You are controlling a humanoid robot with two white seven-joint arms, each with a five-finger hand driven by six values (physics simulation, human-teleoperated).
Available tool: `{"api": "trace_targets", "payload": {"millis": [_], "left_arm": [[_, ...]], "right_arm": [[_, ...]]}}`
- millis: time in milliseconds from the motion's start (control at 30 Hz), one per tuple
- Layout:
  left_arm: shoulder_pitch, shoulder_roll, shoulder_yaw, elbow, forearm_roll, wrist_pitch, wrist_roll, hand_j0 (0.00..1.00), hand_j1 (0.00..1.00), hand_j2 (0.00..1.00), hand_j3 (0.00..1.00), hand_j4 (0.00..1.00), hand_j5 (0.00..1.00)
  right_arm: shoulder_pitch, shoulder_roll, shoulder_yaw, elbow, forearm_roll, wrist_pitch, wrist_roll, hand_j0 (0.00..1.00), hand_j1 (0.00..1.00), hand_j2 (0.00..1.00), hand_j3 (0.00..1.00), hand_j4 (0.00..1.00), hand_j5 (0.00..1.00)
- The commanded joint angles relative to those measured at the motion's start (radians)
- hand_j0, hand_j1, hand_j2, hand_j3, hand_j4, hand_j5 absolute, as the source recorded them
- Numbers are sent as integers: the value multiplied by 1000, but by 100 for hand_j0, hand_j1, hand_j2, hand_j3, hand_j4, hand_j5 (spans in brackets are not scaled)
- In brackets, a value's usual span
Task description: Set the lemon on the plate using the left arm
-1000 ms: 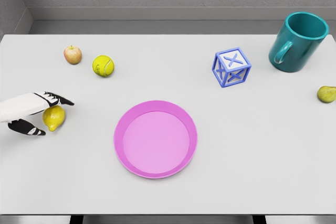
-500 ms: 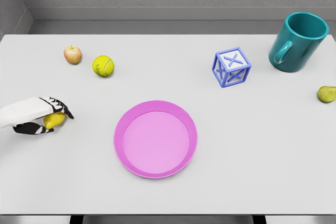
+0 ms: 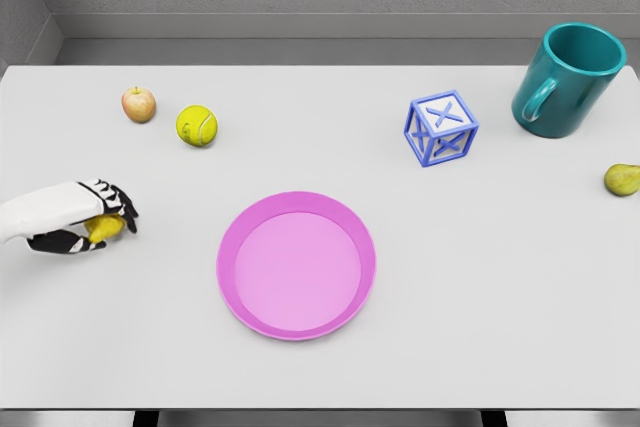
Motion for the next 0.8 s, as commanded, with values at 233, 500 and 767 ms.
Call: {"api": "trace_targets", "payload": {"millis": [233,500,767], "left_arm": [[-26,-26,-1,-91,11,2,1,56,56,56,56,56,56],[-58,-80,-11,-154,13,2,1,56,56,56,56,56,56],[-110,-159,-84,-185,0,2,-21,56,56,56,56,56,56]], "right_arm": [[0,0,0,0,0,0,0,100,100,100,100,100,100],[0,0,0,0,0,0,0,100,100,100,100,100,100],[0,0,0,0,0,0,0,100,100,100,100,100,100]]}}
